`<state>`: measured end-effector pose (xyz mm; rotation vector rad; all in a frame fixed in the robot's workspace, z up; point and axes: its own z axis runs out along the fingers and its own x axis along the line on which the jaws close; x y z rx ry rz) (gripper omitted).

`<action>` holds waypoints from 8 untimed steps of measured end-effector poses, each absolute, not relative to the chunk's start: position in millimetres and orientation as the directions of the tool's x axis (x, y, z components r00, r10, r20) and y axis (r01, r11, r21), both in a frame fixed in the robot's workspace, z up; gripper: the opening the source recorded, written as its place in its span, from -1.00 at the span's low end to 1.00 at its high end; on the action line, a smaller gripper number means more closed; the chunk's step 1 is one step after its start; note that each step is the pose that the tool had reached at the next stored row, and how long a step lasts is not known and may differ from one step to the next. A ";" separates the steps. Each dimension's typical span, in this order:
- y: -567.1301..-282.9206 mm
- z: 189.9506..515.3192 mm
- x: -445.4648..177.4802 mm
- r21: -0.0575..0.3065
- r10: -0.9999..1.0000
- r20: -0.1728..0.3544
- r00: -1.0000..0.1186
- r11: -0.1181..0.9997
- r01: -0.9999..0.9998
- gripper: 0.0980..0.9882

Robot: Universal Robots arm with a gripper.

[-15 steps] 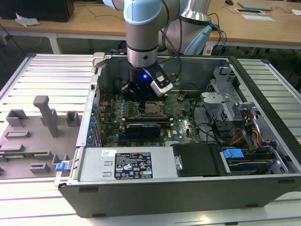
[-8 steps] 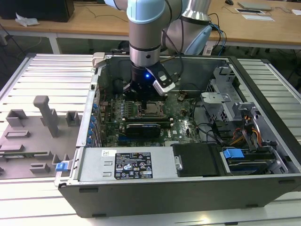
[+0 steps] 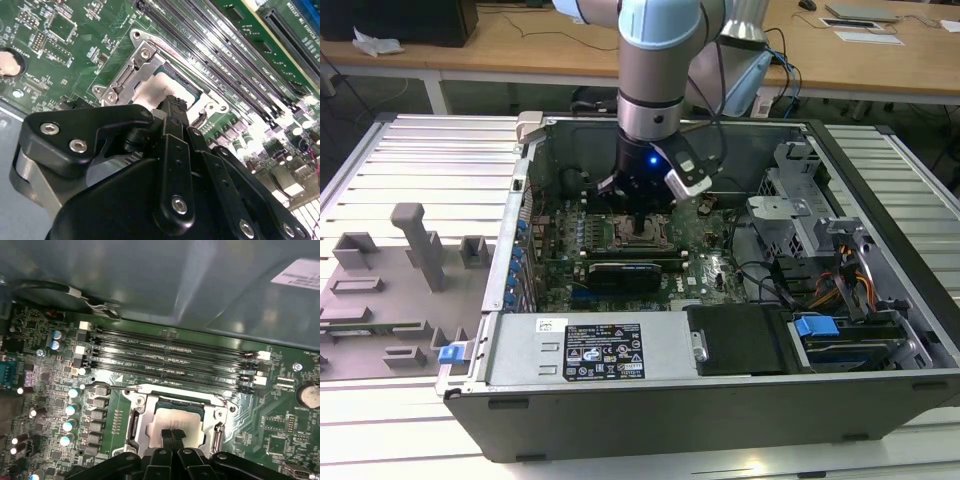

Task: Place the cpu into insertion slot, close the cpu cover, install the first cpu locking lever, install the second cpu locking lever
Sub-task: 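Close the cpu cover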

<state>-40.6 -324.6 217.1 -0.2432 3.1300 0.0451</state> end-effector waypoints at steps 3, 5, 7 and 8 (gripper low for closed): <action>-324.5 224.8 -40.5 0.028 -0.155 -0.004 -0.988 0.988 -0.155 -0.98; -324.4 228.3 -40.5 0.027 -0.155 -0.004 -0.988 0.988 -0.155 -0.98; -324.5 228.3 -40.5 0.027 -0.155 -0.004 -0.988 0.988 -0.155 -0.98; -324.5 228.4 -40.5 0.027 -0.154 -0.004 -0.988 0.988 -0.155 -0.98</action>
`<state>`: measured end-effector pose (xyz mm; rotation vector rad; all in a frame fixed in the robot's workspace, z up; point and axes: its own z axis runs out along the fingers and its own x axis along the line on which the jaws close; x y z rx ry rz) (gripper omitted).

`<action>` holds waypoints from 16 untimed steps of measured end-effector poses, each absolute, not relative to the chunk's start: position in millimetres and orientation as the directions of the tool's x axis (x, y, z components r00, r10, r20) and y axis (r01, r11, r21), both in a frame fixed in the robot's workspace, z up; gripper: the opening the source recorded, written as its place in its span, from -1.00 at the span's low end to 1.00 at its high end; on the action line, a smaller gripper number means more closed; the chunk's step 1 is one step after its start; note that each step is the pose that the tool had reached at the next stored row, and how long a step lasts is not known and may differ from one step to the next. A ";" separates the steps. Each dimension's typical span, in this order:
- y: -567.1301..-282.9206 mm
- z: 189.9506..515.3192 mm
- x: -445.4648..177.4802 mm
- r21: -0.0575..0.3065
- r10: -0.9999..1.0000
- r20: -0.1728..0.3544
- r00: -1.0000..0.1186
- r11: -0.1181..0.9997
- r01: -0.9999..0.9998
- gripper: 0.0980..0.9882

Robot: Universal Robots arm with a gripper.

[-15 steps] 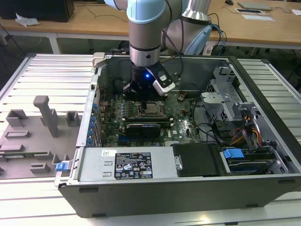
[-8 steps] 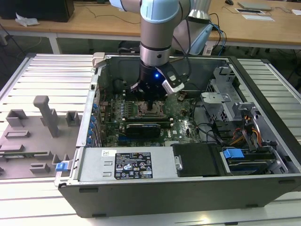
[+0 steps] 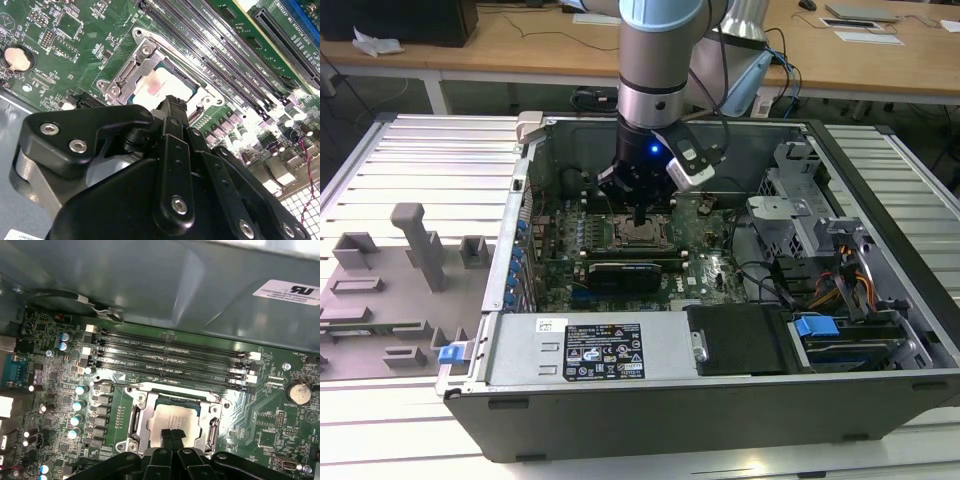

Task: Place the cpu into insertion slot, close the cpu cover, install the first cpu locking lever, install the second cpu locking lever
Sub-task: 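Close the cpu cover, then install the first cpu locking lever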

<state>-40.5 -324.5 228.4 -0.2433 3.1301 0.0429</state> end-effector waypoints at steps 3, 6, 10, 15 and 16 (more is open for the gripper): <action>-324.5 228.4 -40.6 0.027 -0.154 -0.004 -0.988 0.988 -0.154 -0.98; -324.5 228.5 -40.5 0.027 -0.154 -0.004 -0.988 0.988 -0.155 -0.98; -324.5 228.6 -40.5 0.027 -0.154 -0.004 -0.988 0.988 -0.155 -0.98; -324.5 232.1 -40.6 0.027 -0.154 -0.004 -0.988 0.988 -0.154 -0.98; -324.5 233.3 -40.6 0.027 -0.154 -0.004 -0.988 0.988 -0.155 -0.98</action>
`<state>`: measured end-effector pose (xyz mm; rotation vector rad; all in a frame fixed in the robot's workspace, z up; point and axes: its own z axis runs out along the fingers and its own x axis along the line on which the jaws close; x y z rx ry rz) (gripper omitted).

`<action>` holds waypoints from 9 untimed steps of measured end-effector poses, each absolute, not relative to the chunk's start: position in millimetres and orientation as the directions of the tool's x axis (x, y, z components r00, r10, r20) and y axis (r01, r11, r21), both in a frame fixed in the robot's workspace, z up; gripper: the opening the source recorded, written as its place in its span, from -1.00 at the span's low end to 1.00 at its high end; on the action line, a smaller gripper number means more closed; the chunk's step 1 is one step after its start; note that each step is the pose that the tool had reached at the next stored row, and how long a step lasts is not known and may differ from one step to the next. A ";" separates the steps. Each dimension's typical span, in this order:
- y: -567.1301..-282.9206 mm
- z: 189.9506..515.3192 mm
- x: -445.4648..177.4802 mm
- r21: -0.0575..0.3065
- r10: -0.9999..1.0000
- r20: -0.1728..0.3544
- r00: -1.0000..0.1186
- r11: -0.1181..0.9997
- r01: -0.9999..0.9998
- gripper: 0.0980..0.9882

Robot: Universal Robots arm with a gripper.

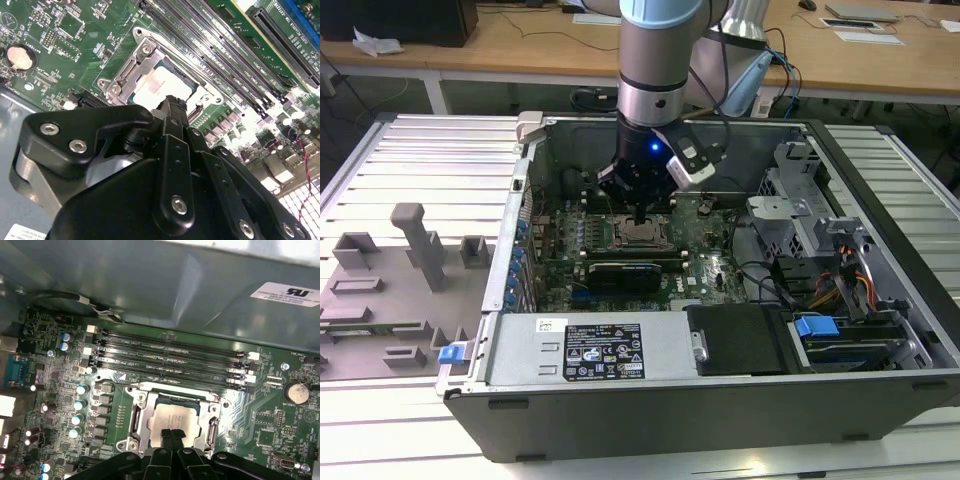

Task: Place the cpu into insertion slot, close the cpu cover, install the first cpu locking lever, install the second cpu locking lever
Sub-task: 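Install the first cpu locking lever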

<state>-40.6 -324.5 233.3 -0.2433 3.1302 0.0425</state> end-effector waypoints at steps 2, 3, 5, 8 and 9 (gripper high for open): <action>-324.4 233.6 -40.5 0.027 -0.154 -0.004 -0.988 0.988 -0.155 -0.98; -324.5 233.8 -40.6 0.027 -0.154 -0.004 -0.988 0.988 -0.155 -0.98; -324.5 234.0 -40.9 0.027 -0.154 -0.004 -0.988 0.988 -0.154 -0.98; -324.5 234.0 -42.4 0.027 -0.154 -0.004 -0.988 0.988 -0.155 -0.98; -324.5 234.0 -43.2 0.027 -0.154 -0.004 -0.988 0.988 -0.154 -0.98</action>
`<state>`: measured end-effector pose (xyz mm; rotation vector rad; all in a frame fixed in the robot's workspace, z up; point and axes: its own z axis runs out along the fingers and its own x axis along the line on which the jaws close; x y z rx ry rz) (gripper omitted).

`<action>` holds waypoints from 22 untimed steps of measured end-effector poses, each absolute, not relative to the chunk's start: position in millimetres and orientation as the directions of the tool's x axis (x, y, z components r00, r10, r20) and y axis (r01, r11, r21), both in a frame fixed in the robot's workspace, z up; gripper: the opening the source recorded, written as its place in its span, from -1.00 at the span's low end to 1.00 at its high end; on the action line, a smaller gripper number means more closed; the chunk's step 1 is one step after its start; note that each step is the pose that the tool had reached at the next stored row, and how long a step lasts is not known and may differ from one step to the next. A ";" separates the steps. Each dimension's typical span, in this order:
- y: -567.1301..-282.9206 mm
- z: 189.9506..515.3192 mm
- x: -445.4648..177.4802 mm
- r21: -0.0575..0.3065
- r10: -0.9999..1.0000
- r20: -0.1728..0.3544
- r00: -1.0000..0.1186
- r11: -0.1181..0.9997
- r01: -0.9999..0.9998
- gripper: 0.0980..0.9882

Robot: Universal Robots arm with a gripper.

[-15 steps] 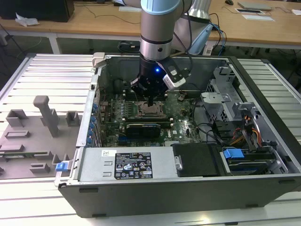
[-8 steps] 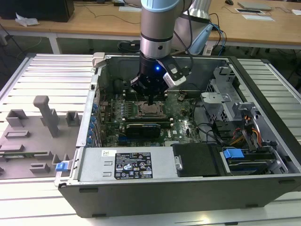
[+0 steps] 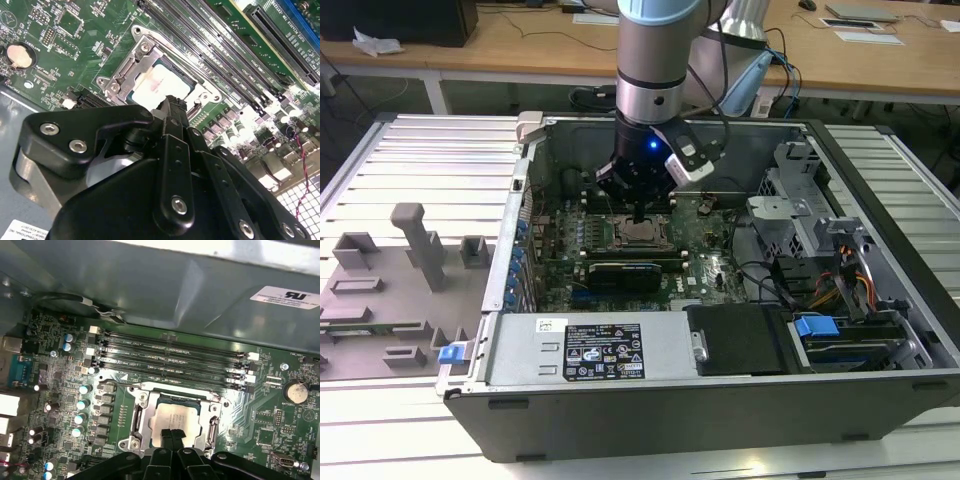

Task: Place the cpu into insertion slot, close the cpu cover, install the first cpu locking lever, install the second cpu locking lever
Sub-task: 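Install the first cpu locking lever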

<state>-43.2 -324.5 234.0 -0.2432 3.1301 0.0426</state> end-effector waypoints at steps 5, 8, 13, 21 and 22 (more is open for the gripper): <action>-324.5 234.0 -49.4 0.027 -0.154 -0.004 -0.988 0.988 -0.154 -0.98; -324.5 234.0 -53.7 0.027 -0.154 -0.004 -0.988 0.988 -0.154 -0.98; -324.5 234.0 -63.6 0.027 -0.154 -0.004 -0.988 0.988 -0.155 -0.98; -324.5 233.9 -81.2 0.027 -0.155 -0.004 -0.988 0.988 -0.155 -0.98; -324.5 234.0 -84.9 0.027 -0.154 -0.004 -0.988 0.988 -0.154 -0.98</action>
